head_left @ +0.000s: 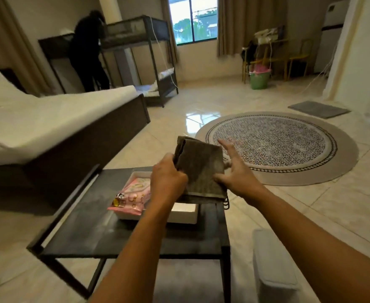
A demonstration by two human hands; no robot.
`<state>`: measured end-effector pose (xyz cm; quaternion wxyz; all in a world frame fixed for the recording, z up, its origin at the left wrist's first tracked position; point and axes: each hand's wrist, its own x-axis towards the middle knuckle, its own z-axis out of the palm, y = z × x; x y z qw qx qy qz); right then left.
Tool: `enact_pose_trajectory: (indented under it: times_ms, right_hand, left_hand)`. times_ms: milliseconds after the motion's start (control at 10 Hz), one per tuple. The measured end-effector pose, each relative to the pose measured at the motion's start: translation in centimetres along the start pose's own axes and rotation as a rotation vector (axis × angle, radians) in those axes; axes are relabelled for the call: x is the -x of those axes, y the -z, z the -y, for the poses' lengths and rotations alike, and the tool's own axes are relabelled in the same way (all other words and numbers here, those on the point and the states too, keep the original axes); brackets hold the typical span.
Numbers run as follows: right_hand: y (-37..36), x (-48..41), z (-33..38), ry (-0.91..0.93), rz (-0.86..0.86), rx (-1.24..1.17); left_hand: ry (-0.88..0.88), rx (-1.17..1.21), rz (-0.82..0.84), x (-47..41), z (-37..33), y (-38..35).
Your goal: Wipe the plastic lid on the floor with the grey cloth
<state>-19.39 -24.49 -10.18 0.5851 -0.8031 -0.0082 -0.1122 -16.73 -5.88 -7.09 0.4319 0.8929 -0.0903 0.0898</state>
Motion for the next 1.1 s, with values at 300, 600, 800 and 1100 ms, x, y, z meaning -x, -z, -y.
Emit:
enact_pose_trajectory:
  times_ms: [300, 600, 800, 1100]
  right_hand:
    - [-10.2, -5.0, 0.3, -0.105, 0.13, 0.712]
    - [-10.7, -6.2, -1.5, -0.06, 0.196, 1.076]
    - [-10.8, -5.6, -1.2, 0.029, 0.238, 1.258]
    - [-11.2, -4.9, -2.4, 0.03, 0.347, 1.172]
  left_hand:
    - [0.072, -0.418, 0.038, -4.2, 7.0, 3.3]
    - [-0.313, -0.816, 0.171, -6.4, 9.0, 1.2]
    - [-0.313, -0.953, 0.427, -5.9, 9.8, -0.7]
    - [-0.276, -0.858, 0.55, -6.1, 8.8, 0.6]
